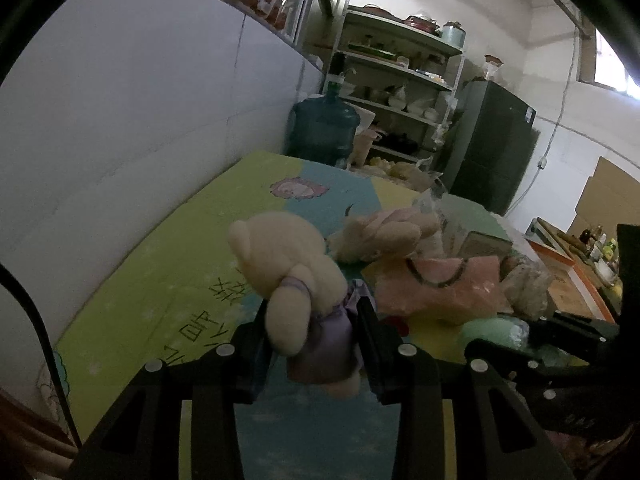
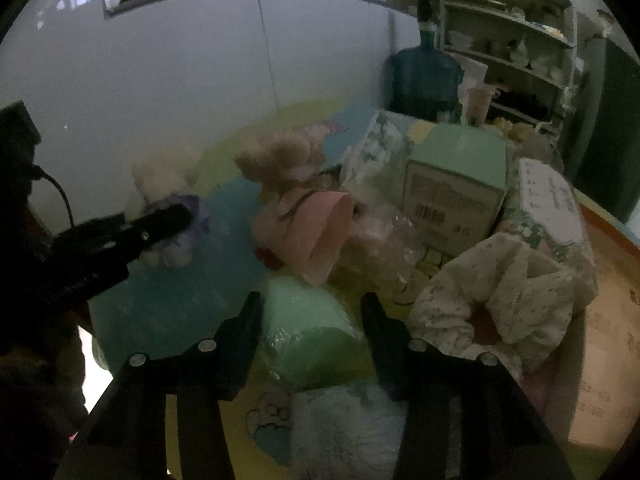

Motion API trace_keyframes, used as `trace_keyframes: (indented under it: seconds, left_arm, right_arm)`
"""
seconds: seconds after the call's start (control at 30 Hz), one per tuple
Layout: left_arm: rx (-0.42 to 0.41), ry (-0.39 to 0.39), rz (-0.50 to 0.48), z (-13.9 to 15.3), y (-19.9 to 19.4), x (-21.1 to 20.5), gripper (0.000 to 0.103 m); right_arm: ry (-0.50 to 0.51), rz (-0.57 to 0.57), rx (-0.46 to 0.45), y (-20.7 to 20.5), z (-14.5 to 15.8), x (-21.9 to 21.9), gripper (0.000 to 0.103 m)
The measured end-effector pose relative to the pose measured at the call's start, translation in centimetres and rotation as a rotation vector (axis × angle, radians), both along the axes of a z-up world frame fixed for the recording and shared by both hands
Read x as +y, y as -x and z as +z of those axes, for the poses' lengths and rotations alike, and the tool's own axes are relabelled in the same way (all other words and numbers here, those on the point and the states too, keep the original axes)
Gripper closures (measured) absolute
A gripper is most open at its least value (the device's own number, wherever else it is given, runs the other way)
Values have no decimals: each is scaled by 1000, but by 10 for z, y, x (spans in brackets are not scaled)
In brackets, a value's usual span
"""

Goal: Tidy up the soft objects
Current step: 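Carry the teddy bear with the left tool while the right tool carries the soap into the tray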

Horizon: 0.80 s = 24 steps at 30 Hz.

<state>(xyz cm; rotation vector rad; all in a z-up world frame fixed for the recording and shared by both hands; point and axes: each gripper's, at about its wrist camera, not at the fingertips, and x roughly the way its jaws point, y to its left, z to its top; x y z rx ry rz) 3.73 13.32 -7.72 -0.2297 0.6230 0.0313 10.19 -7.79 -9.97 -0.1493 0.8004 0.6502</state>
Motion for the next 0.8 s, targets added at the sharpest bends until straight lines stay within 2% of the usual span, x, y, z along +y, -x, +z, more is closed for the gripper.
trace_keyframes:
  seconds: [0.47, 0.8]
  left_arm:
    - [-95, -23, -84, 36, 12, -41, 63]
    - [-148, -19, -224, 55, 10, -100, 63]
  right_arm:
    - [-149, -110, -136, 13, 58, -62, 52]
    - [-200, -222, -168, 31, 66, -113, 52]
